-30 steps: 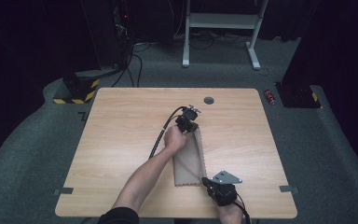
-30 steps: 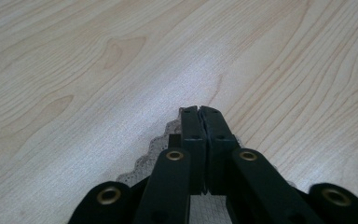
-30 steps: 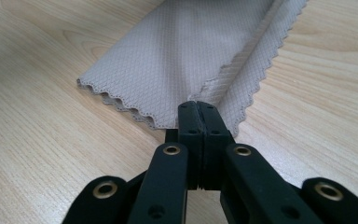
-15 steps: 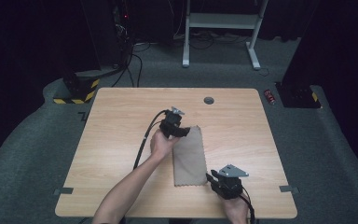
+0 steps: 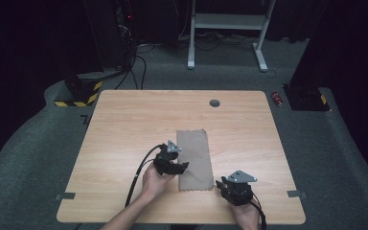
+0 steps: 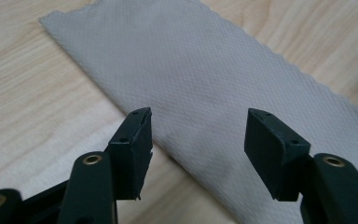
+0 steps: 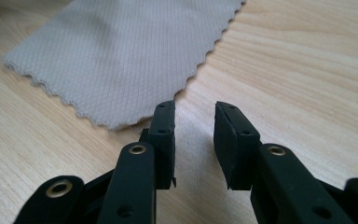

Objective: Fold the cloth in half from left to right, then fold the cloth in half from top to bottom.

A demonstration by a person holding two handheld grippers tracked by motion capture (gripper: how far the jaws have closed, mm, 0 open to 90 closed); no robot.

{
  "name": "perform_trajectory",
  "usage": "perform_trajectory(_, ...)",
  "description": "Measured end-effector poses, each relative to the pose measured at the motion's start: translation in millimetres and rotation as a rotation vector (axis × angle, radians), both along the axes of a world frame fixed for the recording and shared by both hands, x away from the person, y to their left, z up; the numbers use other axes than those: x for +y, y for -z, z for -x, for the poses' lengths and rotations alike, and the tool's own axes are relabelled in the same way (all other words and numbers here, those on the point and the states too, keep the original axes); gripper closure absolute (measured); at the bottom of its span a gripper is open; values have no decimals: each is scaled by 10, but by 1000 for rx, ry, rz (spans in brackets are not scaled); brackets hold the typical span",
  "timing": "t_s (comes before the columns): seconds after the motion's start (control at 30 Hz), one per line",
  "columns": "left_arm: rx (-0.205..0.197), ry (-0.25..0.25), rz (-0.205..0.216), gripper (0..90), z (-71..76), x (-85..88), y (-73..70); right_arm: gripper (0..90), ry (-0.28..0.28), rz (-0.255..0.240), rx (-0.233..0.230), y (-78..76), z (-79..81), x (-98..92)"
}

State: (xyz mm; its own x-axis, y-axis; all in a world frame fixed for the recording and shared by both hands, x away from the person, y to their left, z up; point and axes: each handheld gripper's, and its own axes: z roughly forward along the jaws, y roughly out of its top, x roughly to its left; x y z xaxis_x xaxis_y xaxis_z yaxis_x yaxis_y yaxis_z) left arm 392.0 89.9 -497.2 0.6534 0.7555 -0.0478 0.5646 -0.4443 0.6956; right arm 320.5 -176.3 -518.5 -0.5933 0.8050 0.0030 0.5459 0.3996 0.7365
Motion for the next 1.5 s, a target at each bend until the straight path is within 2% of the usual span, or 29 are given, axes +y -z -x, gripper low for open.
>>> perform_trajectory(0.03,-12,2,-15,406,47,-16,24,686,-3,-7,-7,-25,-11,11)
perform_trajectory(0.1,-10,-8,-20,398,92,-23,60,678,-13,-12,-10,-41,-27,27)
perform_trajectory(0.17,-9,-18,-15,393,137,-6,76,668,-14,-28,-1,-52,-37,58)
perform_trajectory(0.4,-1,-28,6,373,308,27,126,626,-42,-31,4,-42,-83,165)
perform_trajectory(0.5,-36,-30,-24,371,404,42,142,608,-56,-39,4,-26,-89,197)
perform_trajectory(0.67,-34,-45,-2,369,497,101,154,592,-76,-25,11,-23,-105,244)
perform_trajectory(0.8,-22,-51,-8,370,540,150,200,587,-87,-11,18,-18,-117,268)
perform_trajectory(0.93,-30,-61,-5,372,575,190,217,585,-87,0,22,3,-120,286)
perform_trajectory(1.0,-45,-64,-10,372,593,195,227,584,-90,9,23,17,-117,294)
perform_trajectory(1.2,-97,-82,18,371,674,221,286,578,-99,17,10,24,-103,272)
perform_trajectory(1.5,-113,-80,12,413,730,251,289,629,-129,27,19,10,-52,306)
